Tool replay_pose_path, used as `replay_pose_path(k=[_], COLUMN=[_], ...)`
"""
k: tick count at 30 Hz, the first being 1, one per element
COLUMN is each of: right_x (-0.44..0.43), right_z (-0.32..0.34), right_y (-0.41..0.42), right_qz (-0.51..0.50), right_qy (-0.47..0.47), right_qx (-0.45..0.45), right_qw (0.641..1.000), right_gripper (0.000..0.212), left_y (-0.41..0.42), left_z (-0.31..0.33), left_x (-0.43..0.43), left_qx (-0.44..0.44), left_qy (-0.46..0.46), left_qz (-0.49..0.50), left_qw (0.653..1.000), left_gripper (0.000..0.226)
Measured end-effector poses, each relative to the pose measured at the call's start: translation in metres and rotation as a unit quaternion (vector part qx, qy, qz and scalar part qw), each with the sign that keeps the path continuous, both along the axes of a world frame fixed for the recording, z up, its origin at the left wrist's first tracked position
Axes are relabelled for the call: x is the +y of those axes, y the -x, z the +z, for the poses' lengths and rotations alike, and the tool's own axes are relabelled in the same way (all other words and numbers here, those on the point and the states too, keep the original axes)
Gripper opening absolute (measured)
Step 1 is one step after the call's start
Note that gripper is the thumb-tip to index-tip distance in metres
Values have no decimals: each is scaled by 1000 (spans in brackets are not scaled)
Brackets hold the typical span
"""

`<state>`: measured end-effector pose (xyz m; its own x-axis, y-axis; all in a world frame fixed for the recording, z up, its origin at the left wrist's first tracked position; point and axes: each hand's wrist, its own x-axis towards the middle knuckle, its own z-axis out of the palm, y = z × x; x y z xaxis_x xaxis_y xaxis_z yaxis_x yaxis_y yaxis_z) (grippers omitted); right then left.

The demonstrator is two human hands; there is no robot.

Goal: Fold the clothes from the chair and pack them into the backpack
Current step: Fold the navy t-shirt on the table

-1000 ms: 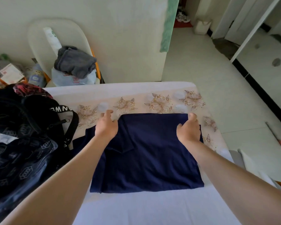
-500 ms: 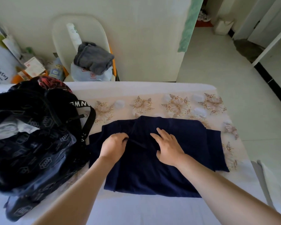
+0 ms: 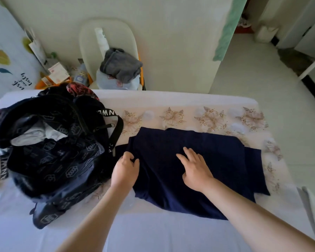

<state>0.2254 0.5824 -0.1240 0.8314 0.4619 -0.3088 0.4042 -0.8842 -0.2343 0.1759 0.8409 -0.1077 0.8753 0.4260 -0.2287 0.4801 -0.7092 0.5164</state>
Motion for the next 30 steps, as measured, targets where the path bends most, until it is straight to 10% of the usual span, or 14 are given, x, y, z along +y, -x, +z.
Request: replay_pose_path(k=[7, 13, 21, 25, 28, 30], right_x=[18, 10, 5, -1, -1, -1], right_z=[-3, -11, -8, -7, -8, -9], right_y=[73, 112, 128, 126, 125, 125], right_qz=[62, 87, 79, 79, 68, 62], right_qy=[-111, 7, 53, 36, 15, -1], right_qx=[-96, -49, 12, 24, 22, 17], right_qw=[987, 995, 995, 996, 997, 998], right_gripper=[50, 63, 66, 64, 67, 81], left_y=[90, 106, 100, 100, 103, 107], left_z=[-21, -21, -20, -8, 5, 8], left_x=[-18, -16, -35, -30, -19, -7], left_qx=[-5, -133, -33, -103, -124, -118], left_qy=[-85, -63, -115, 100, 372, 391], left_qz=[-116, -75, -84, 126, 305, 328], left_qw=[990, 986, 989, 982, 868, 852], left_gripper=[33, 7, 19, 17, 15, 18])
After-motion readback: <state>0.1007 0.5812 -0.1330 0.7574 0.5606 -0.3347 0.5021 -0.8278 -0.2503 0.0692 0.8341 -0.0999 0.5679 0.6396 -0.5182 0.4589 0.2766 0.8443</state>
